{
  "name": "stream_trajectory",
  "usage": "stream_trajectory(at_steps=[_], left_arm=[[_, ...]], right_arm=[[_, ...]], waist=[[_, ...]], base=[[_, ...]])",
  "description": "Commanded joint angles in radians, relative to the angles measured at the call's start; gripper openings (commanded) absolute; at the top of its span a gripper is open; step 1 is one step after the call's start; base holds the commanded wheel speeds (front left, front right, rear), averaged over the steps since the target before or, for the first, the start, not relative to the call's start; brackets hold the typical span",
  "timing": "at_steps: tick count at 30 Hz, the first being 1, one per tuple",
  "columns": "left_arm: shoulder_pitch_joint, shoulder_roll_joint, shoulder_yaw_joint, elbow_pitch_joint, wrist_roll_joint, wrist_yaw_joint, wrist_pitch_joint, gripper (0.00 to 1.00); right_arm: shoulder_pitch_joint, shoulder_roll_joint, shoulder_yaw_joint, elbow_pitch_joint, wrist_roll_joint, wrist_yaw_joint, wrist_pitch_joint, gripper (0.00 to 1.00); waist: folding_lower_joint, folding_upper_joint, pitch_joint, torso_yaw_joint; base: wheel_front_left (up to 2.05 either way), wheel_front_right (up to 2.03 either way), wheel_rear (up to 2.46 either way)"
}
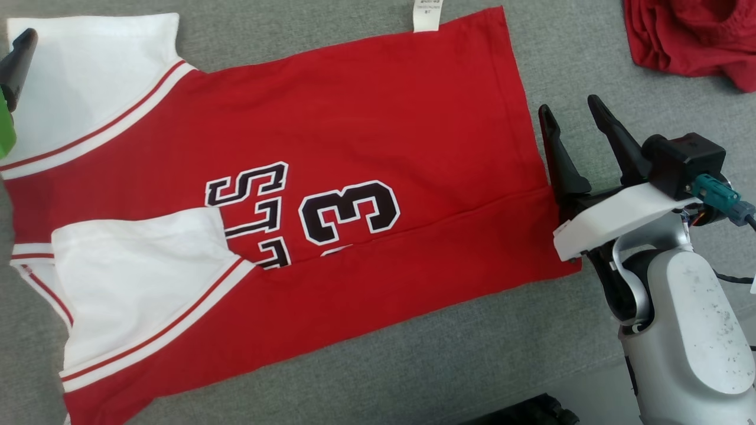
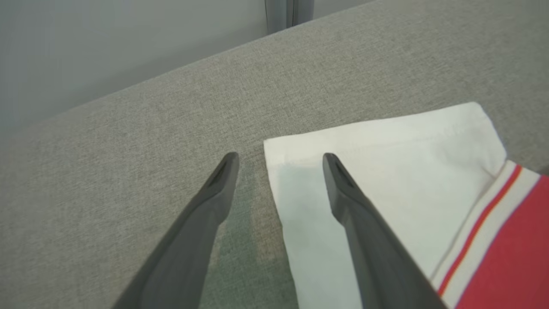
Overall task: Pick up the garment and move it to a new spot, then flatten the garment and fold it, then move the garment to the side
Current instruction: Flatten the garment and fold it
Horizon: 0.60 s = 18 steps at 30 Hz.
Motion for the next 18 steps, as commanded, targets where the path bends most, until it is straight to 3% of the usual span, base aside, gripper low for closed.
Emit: stream_trajectory(at_steps=[1,11,13,14,15,16,18], left_arm=[[-0.016,0.018,0.0,0.01,-0.007,-0.004,0.004,1.0],[-0.005,0.028,-0.019,0.041,-0.057,-0.004,0.059,1.0],[0.003,0.017,-0.024,0.025,-0.08,-0.005,0.076,0.74],[0.006,0.016,-0.027,0.015,-0.087,-0.005,0.079,0.42],[0.01,0.016,-0.029,0.007,-0.093,-0.005,0.083,0.3],[0.015,0.017,-0.031,-0.002,-0.098,-0.006,0.085,0.06],[0.018,0.021,-0.033,-0.016,-0.099,-0.005,0.082,0.0]], right_arm=[[-0.017,-0.002,0.002,0.005,0.01,-0.001,-0.01,1.0],[-0.036,-0.003,0.009,0.033,0.026,-0.001,-0.035,1.0],[-0.04,-0.002,0.002,0.038,0.022,-0.001,-0.036,1.0],[-0.045,-0.002,-0.001,0.04,0.02,-0.001,-0.037,1.0],[-0.049,-0.002,-0.001,0.041,0.019,-0.001,-0.037,1.0],[-0.055,-0.002,-0.001,0.041,0.018,-0.001,-0.038,1.0],[-0.064,-0.002,0.003,0.042,0.018,-0.001,-0.038,1.0]], waist=[[-0.0001,0.0,0.051,-0.048],[-0.0001,0.0,0.073,-0.064],[-0.0001,0.0,0.07,-0.059],[-0.0001,0.0,0.068,-0.056],[-0.0001,0.0,0.066,-0.053],[-0.0001,0.0,0.064,-0.05],[-0.0001,0.0,0.059,-0.045]], base=[[0.0,0.0,0.0],[0.0,0.0,0.0],[0.0,0.0,0.0],[0.0,0.0,0.0],[0.0,0.0,0.0],[0.0,0.0,0.0],[0.0,0.0,0.0]])
